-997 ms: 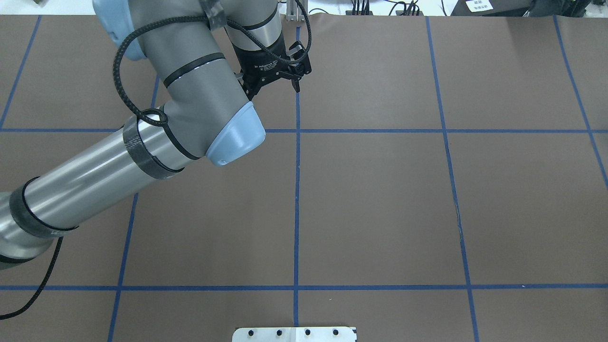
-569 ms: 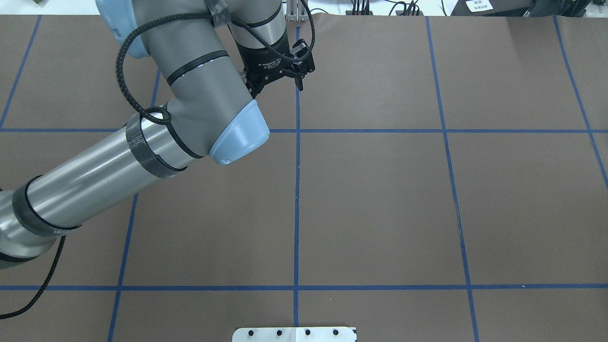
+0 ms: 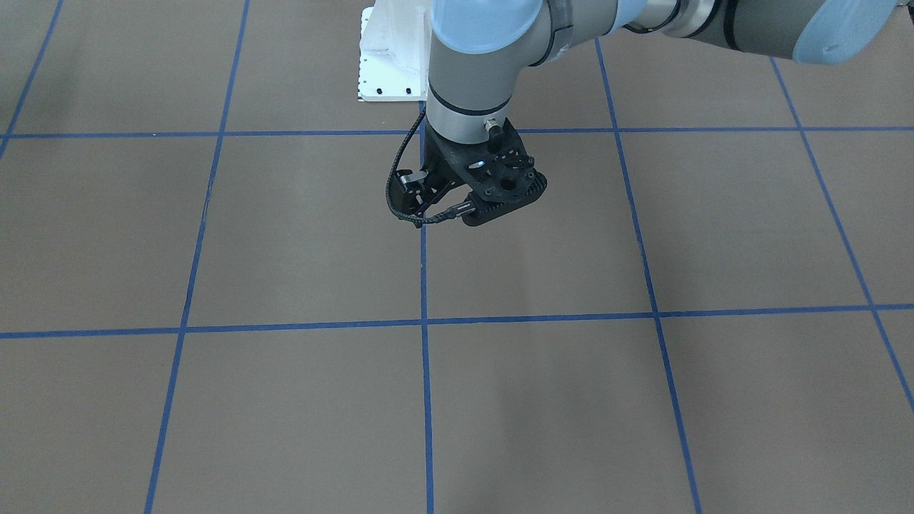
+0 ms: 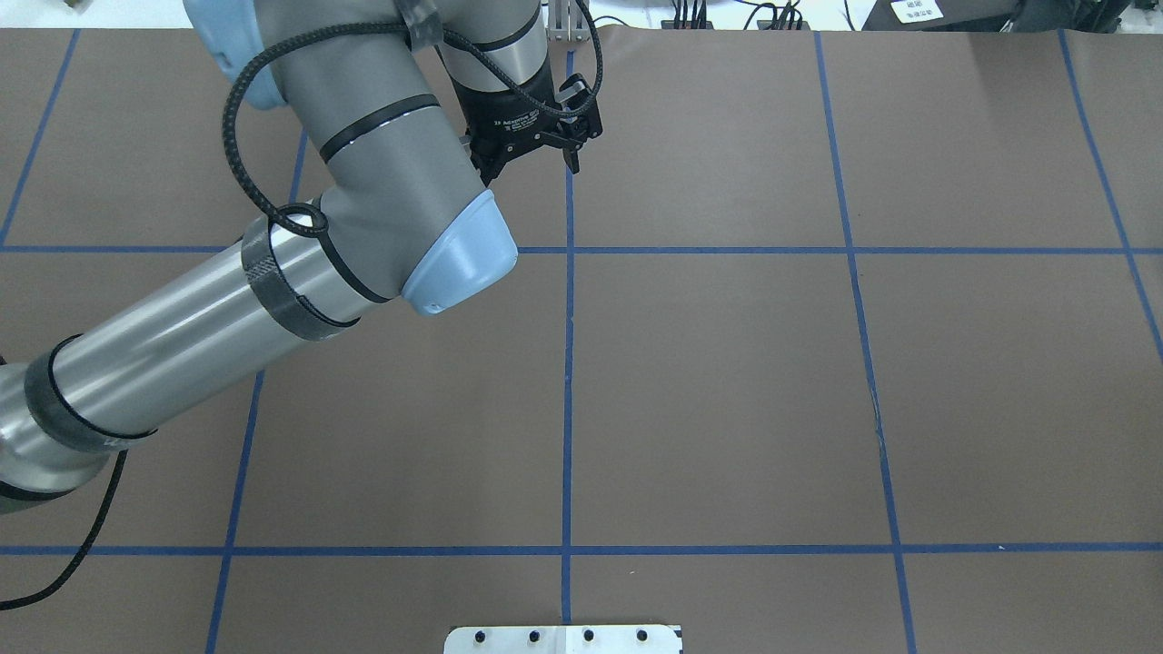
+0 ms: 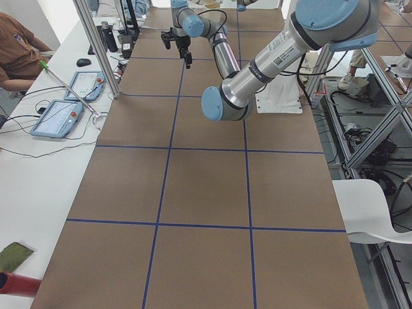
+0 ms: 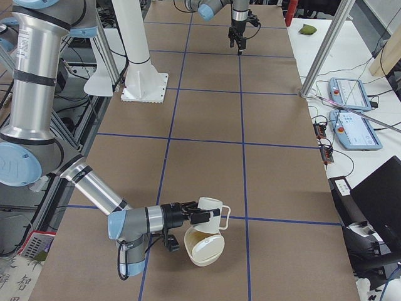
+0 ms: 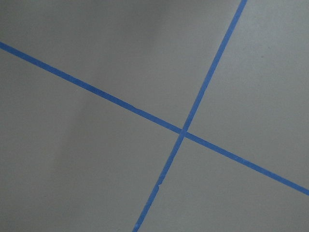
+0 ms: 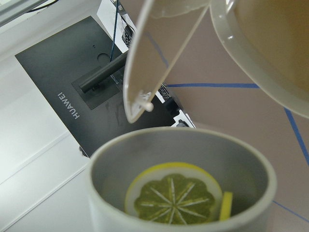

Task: Left arm hands cup to right arm to dump lemon

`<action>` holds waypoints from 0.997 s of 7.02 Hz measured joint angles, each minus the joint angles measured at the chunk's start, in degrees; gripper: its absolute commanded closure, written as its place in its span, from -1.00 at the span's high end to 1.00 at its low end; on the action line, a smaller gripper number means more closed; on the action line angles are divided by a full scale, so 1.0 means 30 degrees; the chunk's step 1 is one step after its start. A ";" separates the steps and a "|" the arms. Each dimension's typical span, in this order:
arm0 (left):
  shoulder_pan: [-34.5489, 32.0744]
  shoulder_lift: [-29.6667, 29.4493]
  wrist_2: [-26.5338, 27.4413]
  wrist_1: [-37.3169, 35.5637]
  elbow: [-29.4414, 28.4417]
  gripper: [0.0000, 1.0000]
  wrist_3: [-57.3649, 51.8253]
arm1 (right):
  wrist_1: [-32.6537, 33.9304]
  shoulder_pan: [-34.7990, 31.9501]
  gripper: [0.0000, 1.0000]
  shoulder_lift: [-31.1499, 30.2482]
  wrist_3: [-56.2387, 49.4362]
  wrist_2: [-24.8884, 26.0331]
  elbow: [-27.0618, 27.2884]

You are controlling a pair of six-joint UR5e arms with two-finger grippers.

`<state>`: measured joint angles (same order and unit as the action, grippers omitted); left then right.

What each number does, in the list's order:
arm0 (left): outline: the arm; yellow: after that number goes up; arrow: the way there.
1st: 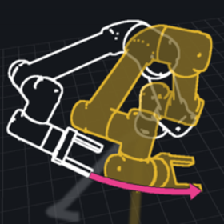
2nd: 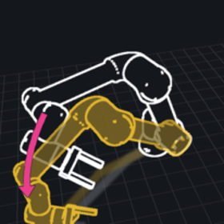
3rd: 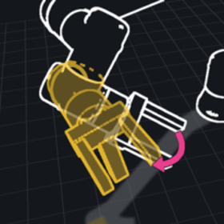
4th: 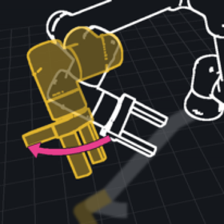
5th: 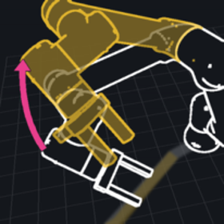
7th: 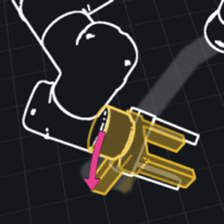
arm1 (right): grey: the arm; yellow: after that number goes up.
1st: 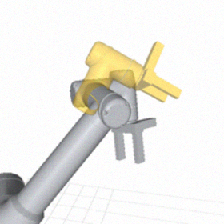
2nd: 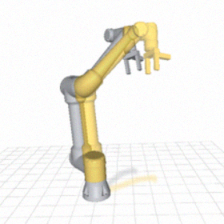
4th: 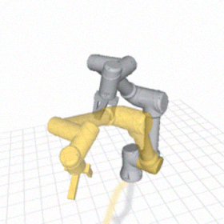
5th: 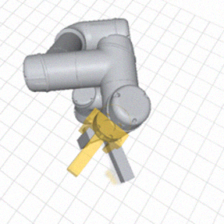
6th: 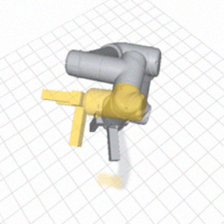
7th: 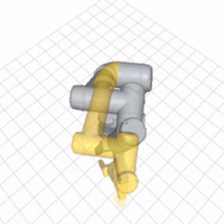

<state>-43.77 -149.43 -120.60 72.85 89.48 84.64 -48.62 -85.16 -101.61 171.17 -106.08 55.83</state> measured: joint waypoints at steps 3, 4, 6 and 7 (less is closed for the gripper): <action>0.0001 -0.0178 0.0180 -0.0437 0.0072 1.00 0.0000 | -0.0030 -0.0143 -0.95 0.0014 0.1884 -0.0008 0.0079; 0.0001 -0.0255 0.0291 -0.0661 0.0115 1.00 -0.0005 | -0.0113 -0.0299 -0.95 0.0007 0.2585 -0.0021 0.0108; 0.0001 -0.0664 0.0580 -0.1354 0.0140 1.00 -0.0091 | -0.0467 -0.0492 -0.95 -0.0048 0.3863 -0.0030 0.0112; 0.0000 -0.0799 0.0651 -0.1581 0.0144 1.00 -0.0126 | -0.0576 -0.0513 -0.94 -0.0089 0.4013 -0.0038 0.0106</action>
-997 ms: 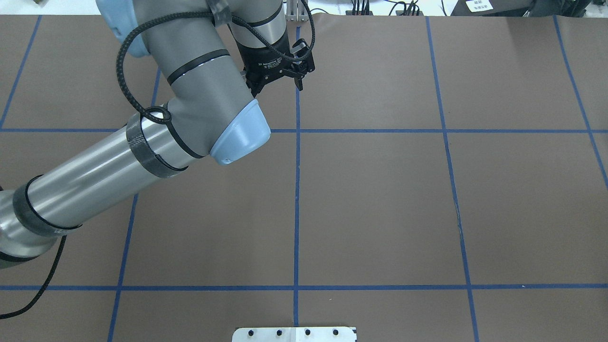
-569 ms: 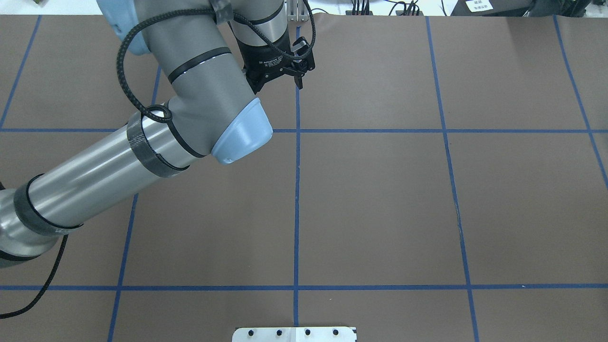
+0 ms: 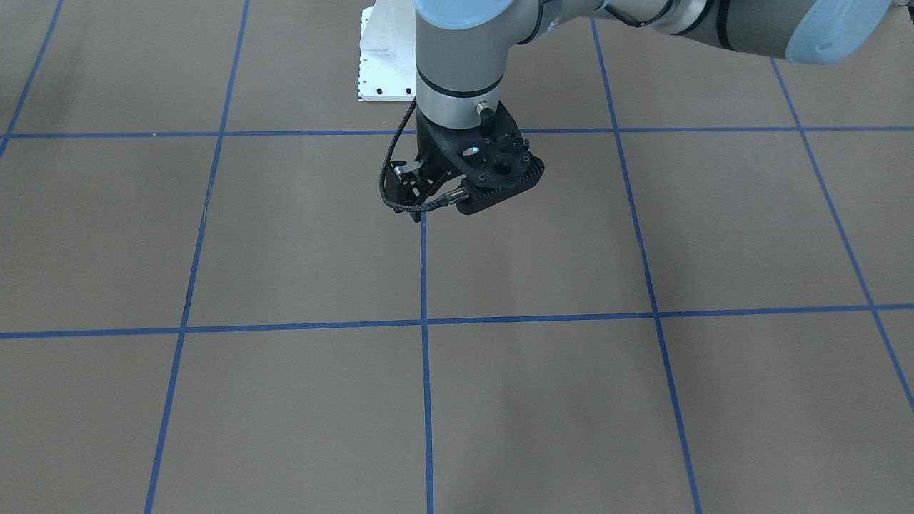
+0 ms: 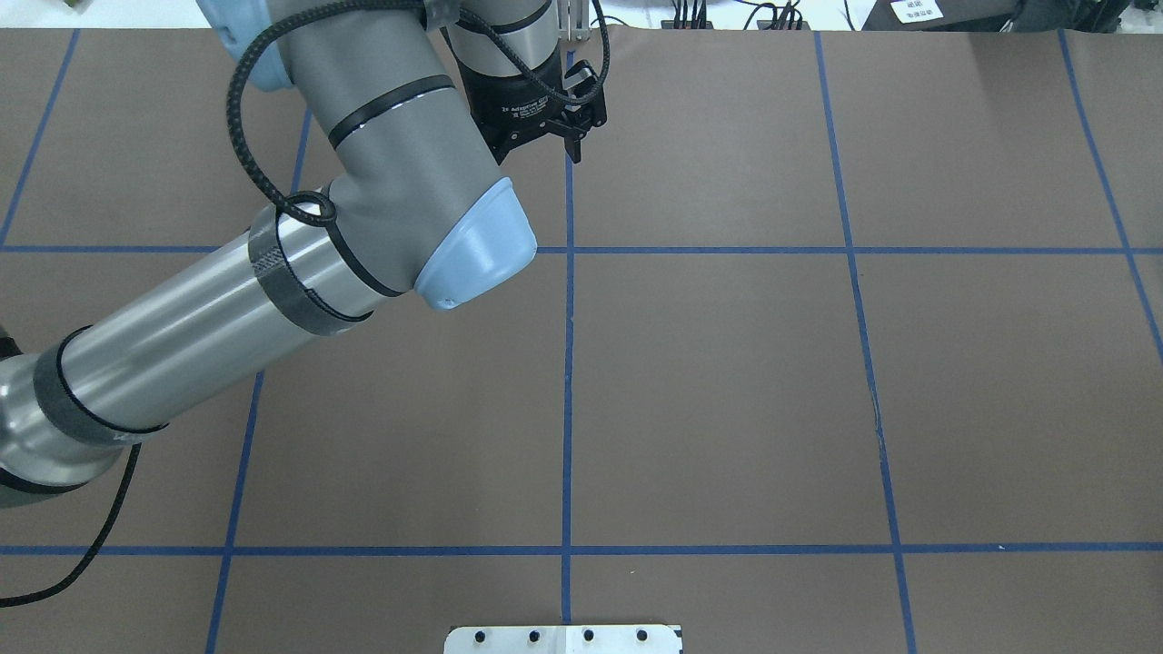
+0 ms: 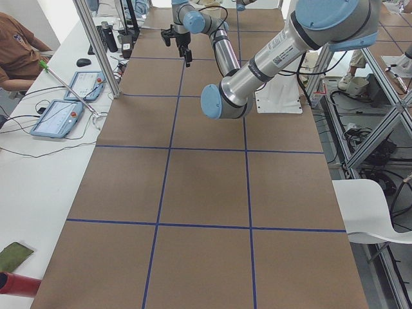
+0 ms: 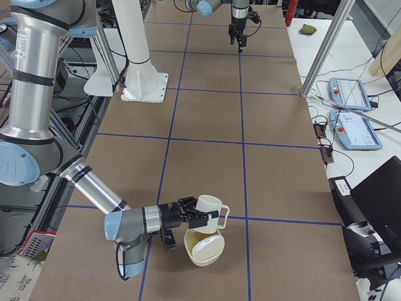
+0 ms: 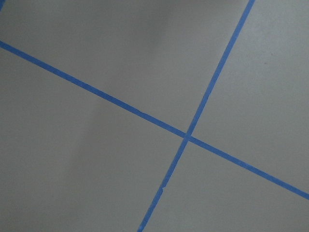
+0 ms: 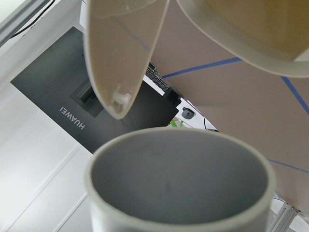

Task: Left arm hands cup to right arm to dump lemon

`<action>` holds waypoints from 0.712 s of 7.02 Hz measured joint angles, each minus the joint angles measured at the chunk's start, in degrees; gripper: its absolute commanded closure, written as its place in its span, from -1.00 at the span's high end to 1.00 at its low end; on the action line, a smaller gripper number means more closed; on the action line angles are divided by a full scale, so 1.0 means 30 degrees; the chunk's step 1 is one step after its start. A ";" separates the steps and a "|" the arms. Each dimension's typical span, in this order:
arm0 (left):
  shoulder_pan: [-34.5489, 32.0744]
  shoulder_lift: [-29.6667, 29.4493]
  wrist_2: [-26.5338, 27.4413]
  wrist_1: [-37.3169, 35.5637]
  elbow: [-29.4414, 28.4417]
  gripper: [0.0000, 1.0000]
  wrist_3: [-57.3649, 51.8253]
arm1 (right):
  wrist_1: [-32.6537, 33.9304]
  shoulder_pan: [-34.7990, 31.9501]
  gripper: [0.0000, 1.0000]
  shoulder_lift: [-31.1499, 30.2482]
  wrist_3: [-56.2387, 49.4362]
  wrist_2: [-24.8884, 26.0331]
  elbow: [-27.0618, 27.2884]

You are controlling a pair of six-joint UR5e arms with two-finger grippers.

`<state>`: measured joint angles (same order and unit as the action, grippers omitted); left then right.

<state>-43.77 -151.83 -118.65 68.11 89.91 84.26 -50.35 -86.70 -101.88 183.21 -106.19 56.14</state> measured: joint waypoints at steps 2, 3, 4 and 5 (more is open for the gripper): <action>-0.0014 -0.0057 0.0050 -0.0108 -0.0026 1.00 -0.0046 | 0.0188 -0.0010 -0.93 -0.0033 -0.0814 -0.0054 0.0701; -0.0037 -0.0058 0.0050 -0.0114 -0.0059 1.00 -0.0065 | 0.0725 0.0002 -0.93 -0.0032 -0.2199 -0.0115 0.1464; -0.0047 -0.0067 0.0038 -0.0108 -0.0099 1.00 -0.0074 | 0.1247 0.0019 -0.94 -0.0022 -0.4094 -0.0139 0.1997; -0.0056 -0.0072 0.0032 -0.0088 -0.0125 1.00 -0.0085 | 0.2140 0.0049 -0.93 -0.0009 -0.6294 -0.0179 0.2596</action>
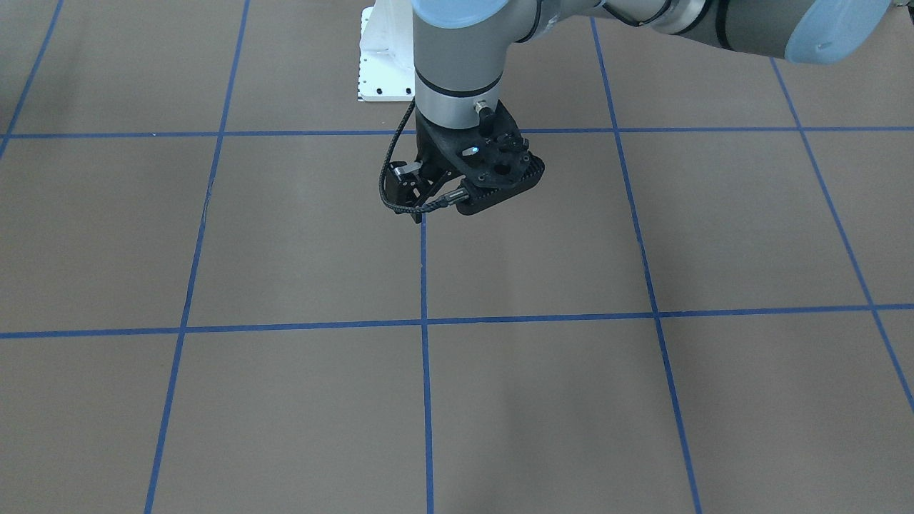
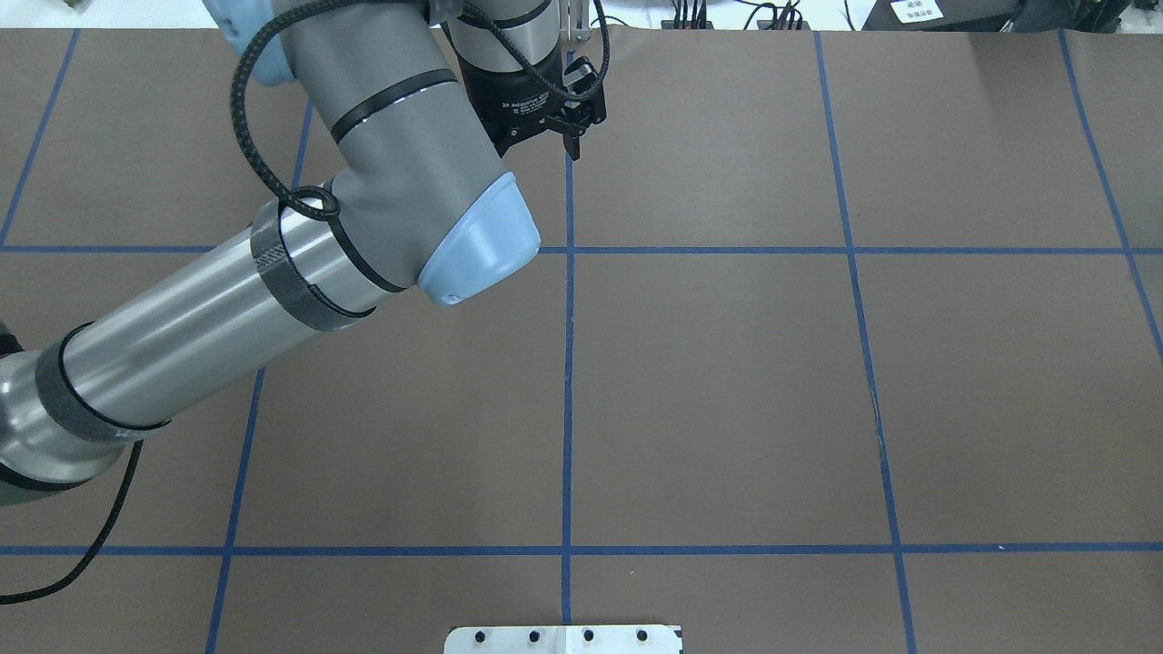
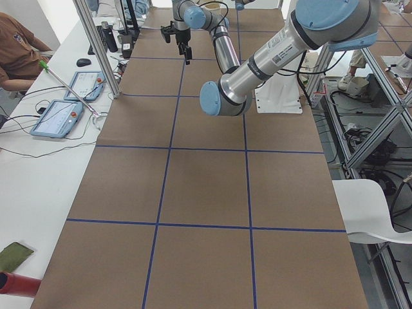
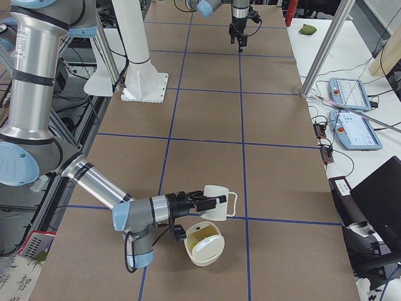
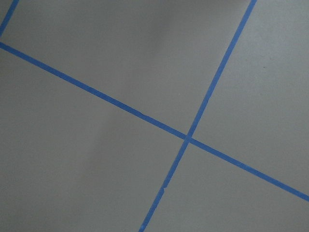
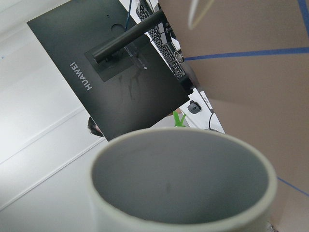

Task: Left arm hands cup to right arm to dump lemon

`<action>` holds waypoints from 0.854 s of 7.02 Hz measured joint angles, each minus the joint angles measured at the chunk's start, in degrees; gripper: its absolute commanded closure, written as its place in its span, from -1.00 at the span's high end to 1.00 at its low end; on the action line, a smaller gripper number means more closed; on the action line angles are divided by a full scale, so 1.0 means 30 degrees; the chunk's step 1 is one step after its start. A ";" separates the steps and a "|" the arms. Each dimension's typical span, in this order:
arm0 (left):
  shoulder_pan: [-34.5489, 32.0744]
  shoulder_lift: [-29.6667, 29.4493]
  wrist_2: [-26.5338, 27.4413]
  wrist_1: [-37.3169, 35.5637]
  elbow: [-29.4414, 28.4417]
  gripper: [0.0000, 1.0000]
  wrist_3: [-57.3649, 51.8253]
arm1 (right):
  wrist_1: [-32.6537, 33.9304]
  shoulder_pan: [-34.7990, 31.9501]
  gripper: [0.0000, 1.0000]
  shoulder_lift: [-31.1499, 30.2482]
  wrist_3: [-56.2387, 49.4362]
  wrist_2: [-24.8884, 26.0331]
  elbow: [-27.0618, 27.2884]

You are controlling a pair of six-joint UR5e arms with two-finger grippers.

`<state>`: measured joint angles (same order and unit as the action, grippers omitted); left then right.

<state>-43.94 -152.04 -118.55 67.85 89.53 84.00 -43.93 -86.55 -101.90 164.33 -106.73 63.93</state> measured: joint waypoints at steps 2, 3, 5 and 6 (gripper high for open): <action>-0.0042 0.0009 -0.0009 0.0013 -0.0034 1.00 -0.0368 | 0.2619 0.0207 -0.94 0.0017 -0.4184 -0.0087 0.1497; -0.0050 0.0032 -0.0029 0.0030 -0.0057 1.00 -0.0569 | 0.3931 0.0579 -0.93 0.0031 -0.6384 -0.0071 0.2243; -0.0070 0.0115 -0.0057 0.0088 -0.0075 1.00 -0.0682 | 0.7272 0.1261 -0.93 0.0046 -1.0215 0.0126 0.4422; -0.0080 0.0167 -0.0061 0.0124 -0.0078 1.00 -0.0700 | 0.8255 0.1987 -0.93 0.0095 -1.2117 0.0696 0.5040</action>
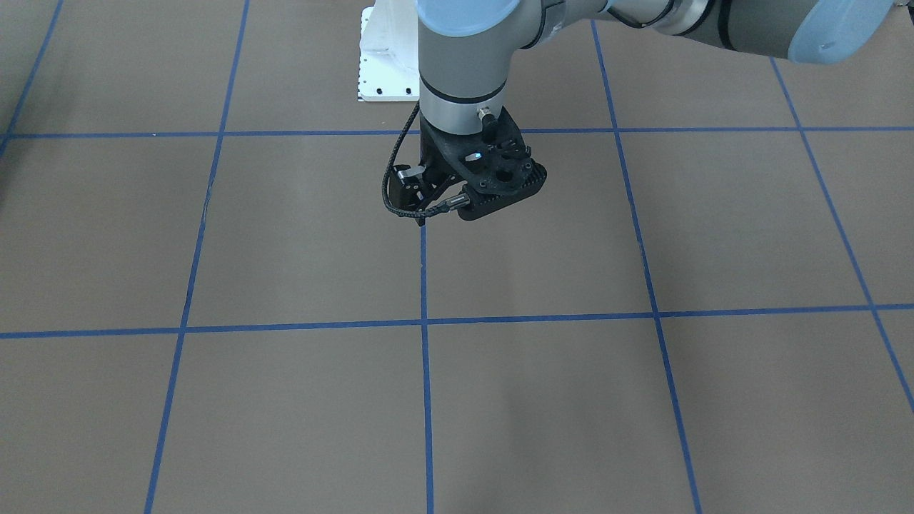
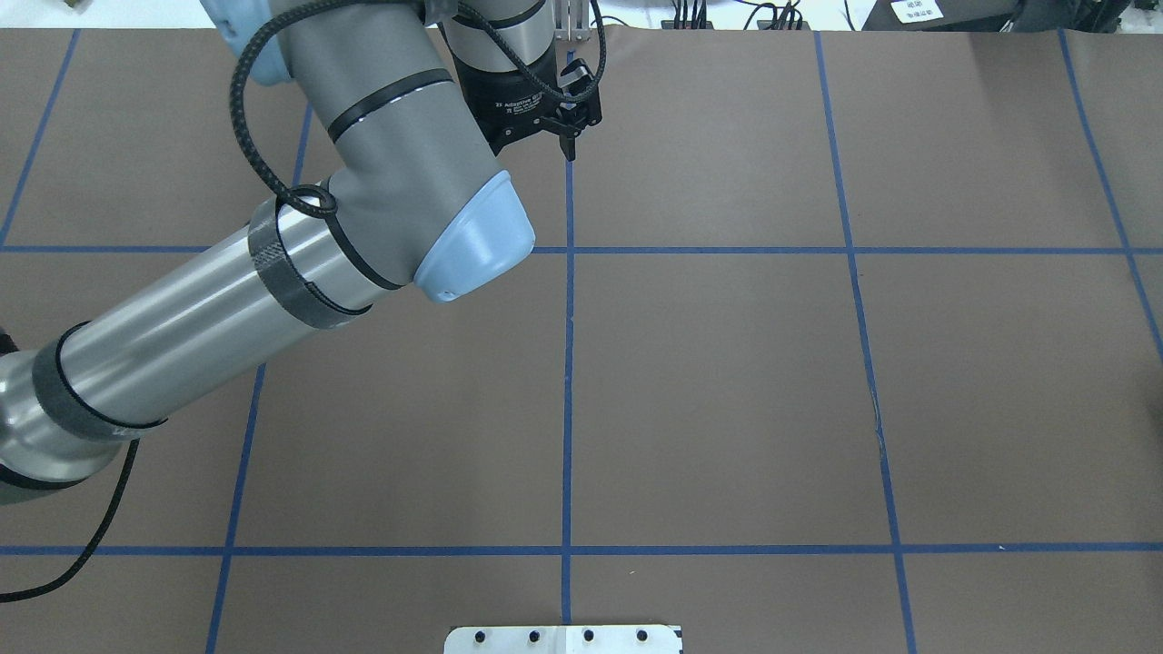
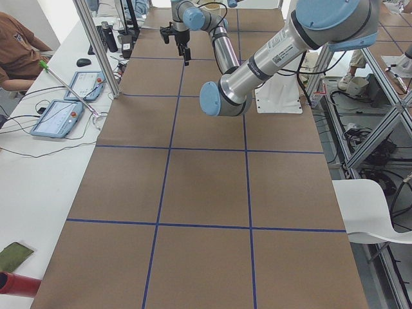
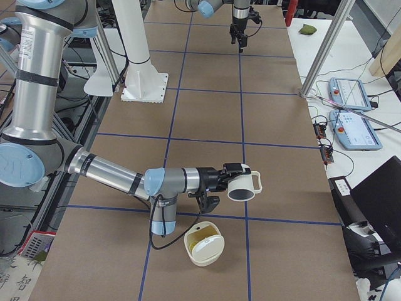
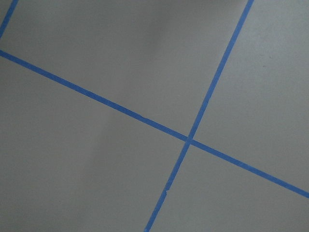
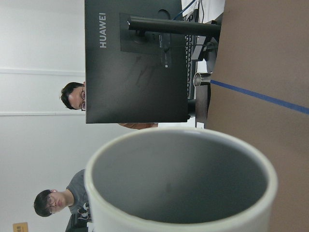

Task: Left arm hands cup to right arm to dump lemon

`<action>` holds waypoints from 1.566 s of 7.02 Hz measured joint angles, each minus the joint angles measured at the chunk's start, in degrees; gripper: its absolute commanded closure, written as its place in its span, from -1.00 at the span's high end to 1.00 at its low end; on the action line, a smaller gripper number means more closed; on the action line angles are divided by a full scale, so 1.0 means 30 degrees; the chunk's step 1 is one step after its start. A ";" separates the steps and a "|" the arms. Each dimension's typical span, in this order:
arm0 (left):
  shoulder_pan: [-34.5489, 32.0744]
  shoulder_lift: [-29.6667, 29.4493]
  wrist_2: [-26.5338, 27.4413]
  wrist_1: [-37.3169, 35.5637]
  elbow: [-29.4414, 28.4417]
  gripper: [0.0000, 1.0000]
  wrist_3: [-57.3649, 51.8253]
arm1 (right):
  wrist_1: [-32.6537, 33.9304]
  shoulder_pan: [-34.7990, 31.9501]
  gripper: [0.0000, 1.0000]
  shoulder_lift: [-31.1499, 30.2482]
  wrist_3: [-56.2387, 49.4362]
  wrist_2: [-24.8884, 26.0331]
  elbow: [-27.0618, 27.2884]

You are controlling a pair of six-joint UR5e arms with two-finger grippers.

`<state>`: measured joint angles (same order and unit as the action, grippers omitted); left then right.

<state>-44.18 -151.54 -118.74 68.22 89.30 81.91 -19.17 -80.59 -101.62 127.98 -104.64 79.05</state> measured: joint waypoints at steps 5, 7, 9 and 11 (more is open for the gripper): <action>-0.0809 0.0035 -0.0040 0.0062 -0.0420 1.00 -0.1490 | 0.5799 0.4599 -0.96 0.3371 -1.0718 0.4110 0.1544; -0.1462 0.0037 -0.0100 0.0595 -0.1146 1.00 -0.2271 | 0.8596 0.6681 -0.90 0.5738 -1.3947 0.5906 0.1646; -0.1831 0.0036 -0.0169 0.1550 -0.2082 1.00 -0.2385 | 1.1584 0.8994 -0.87 0.8051 -1.7186 0.8518 0.1586; -0.2148 0.0030 -0.0222 0.2585 -0.3054 1.00 -0.2459 | 1.3861 1.1437 -0.87 0.9706 -1.9421 1.1476 0.1559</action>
<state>-50.62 -151.45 -119.40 75.97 80.13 74.53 22.42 -46.28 -72.50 69.71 -70.21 83.73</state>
